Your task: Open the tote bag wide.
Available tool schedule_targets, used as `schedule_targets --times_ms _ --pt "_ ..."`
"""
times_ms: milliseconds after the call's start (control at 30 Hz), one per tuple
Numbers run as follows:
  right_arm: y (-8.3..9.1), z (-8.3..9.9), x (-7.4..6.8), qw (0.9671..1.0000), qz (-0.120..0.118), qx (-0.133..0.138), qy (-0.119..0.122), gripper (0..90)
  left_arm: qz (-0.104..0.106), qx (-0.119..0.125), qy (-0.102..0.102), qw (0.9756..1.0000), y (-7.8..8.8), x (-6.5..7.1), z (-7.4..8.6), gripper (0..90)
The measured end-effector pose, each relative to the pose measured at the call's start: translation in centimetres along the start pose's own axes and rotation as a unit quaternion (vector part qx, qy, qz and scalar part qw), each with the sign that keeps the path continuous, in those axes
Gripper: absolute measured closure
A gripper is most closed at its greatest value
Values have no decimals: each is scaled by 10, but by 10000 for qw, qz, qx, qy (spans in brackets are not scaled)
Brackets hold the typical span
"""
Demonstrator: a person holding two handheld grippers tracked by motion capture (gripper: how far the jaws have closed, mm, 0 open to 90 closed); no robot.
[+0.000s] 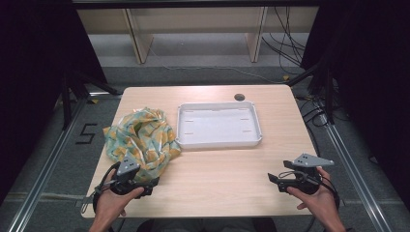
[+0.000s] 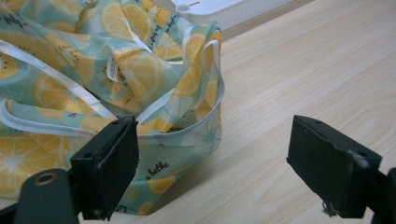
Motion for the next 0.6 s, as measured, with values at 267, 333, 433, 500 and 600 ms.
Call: schedule_targets --times_ms 267,333,433,500,600 --pt "0 0 2 9999 -44 -12 102 231 -28 85 46 9999 -1 0 -1 159" --pt "0 0 3 9999 48 2 135 231 -43 94 31 9999 -1 0 -2 159" --pt "0 1 3 9999 -37 -19 125 231 -66 102 31 9999 -1 -1 -2 159" --pt "-1 0 3 9999 -32 -4 114 231 -112 122 46 9999 0 -3 -2 159" --pt "0 2 1 9999 7 -85 55 231 -101 82 52 9999 1 -5 -2 159"
Point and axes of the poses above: each handheld gripper's, and its own axes: y roughly backward along the jaws, z roughly out of its underside, x roughly to its right, the point moved 10 cm from there along -y, roughly forward along the jaws, and after that the axes turned 14 degrees about x, right-handed, at the moved point
